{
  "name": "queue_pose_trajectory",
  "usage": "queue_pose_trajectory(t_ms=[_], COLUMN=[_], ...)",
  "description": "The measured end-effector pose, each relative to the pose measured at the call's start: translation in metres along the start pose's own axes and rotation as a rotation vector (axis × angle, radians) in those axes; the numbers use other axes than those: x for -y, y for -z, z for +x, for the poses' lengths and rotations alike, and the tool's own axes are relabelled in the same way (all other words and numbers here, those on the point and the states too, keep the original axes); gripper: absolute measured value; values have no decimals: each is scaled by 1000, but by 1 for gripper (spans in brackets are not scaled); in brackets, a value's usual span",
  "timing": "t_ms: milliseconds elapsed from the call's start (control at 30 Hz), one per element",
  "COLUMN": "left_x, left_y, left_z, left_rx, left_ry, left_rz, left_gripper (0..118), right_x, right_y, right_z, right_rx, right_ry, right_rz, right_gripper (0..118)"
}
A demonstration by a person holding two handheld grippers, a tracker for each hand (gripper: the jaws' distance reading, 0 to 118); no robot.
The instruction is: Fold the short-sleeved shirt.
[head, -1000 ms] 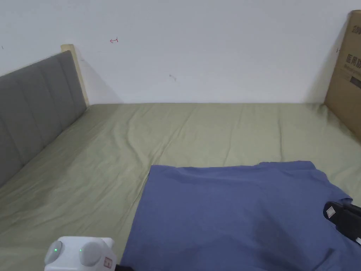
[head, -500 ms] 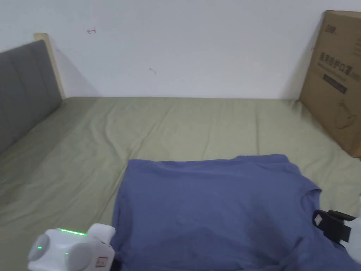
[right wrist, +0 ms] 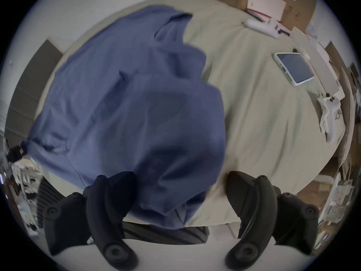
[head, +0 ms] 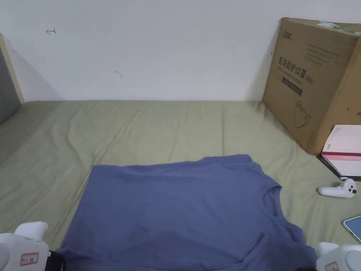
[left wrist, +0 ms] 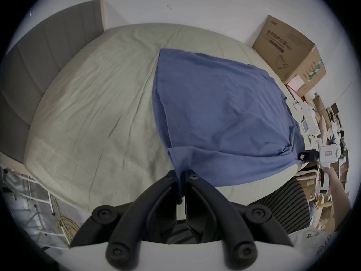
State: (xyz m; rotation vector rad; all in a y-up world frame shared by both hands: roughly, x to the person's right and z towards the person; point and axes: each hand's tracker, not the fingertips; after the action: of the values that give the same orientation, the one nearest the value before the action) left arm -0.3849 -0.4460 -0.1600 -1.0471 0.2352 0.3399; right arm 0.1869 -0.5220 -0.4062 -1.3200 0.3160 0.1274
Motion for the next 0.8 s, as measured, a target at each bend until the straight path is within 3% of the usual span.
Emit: queue_pose_trajectory(t_ms=[33, 100, 133, 233, 267, 433, 800], left_x=[2, 7, 9, 12, 13, 10, -64], left_y=[3, 10, 12, 19, 21, 14, -27], left_z=[-1, -1, -2, -5, -7, -13, -21], left_rx=[1, -2, -4, 2, 17, 50, 197], left_ry=[-8, -22, -28, -56, -81, -124, -207], left_rz=[-19, -45, -55, -71, -77, -72, 56], left_gripper=[5, 5, 5, 5, 5, 5, 5], right_x=[1, 1, 1, 2, 2, -1, -64], right_y=[-4, -16, -18, -28, -30, -53, -137], right_z=[-3, -9, -10, -9, -8, -11, 7], right_rx=[20, 2, 5, -5, -80, -87, -306], right_ry=[-33, -38, -42, -78, -82, -88, 90], right_rz=[34, 52, 54, 67, 73, 95, 250], right_gripper=[96, 79, 66, 13, 5, 5, 5])
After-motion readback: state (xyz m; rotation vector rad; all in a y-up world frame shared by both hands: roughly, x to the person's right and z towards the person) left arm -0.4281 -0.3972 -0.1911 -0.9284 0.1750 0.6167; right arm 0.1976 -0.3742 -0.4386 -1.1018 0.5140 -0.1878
